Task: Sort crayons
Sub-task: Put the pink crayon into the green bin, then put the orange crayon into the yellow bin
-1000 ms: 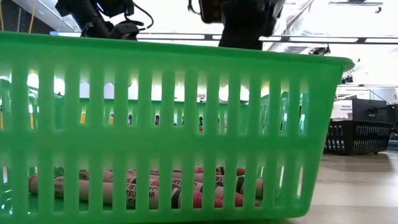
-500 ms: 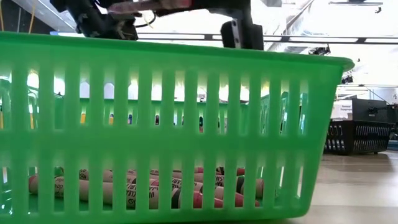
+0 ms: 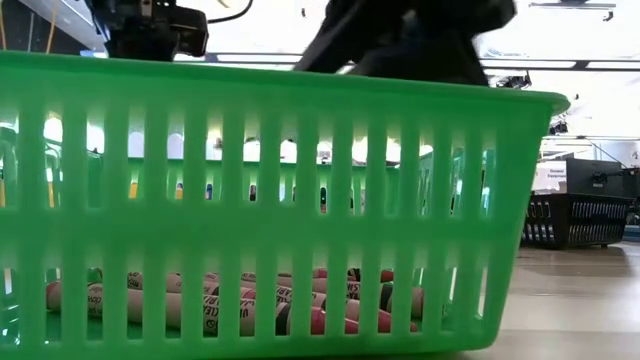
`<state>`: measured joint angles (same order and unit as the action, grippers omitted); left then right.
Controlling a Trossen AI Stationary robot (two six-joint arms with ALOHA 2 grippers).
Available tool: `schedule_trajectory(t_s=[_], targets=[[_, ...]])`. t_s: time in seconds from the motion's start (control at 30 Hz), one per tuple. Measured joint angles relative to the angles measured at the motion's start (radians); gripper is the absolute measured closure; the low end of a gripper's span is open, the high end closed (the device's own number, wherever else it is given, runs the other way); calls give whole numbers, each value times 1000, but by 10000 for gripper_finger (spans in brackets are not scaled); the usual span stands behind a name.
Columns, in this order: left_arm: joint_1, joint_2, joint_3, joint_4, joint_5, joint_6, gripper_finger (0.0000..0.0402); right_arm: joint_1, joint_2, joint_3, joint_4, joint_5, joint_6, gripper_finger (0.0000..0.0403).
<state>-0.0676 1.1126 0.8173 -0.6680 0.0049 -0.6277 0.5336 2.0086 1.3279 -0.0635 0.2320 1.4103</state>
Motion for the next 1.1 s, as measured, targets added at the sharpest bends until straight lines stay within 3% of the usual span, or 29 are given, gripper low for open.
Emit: schedule_trajectory(t_s=[0.2, 0.4, 0.57, 0.77, 0.9, 1.1], targets=[[-66, 0, 0, 5, -40, -52, 337, 3, 2, 0, -26, 5, 54, 392], [-126, 0, 0, 10, -52, -78, 337, 2, 2, 0, 24, -8, 49, 338], [-155, 0, 0, 33, -83, -75, 337, 0, 2, 0, 28, -77, 48, 292], [-151, 5, 0, 166, -154, -77, 337, -41, -29, 0, 18, -216, -3, 280], [-106, 64, 0, 328, -164, -45, 337, -92, -82, 0, -88, -277, -96, 279], [10, 266, 11, 510, -94, 0, 337, -173, -197, -1, -401, -313, -229, 279]])
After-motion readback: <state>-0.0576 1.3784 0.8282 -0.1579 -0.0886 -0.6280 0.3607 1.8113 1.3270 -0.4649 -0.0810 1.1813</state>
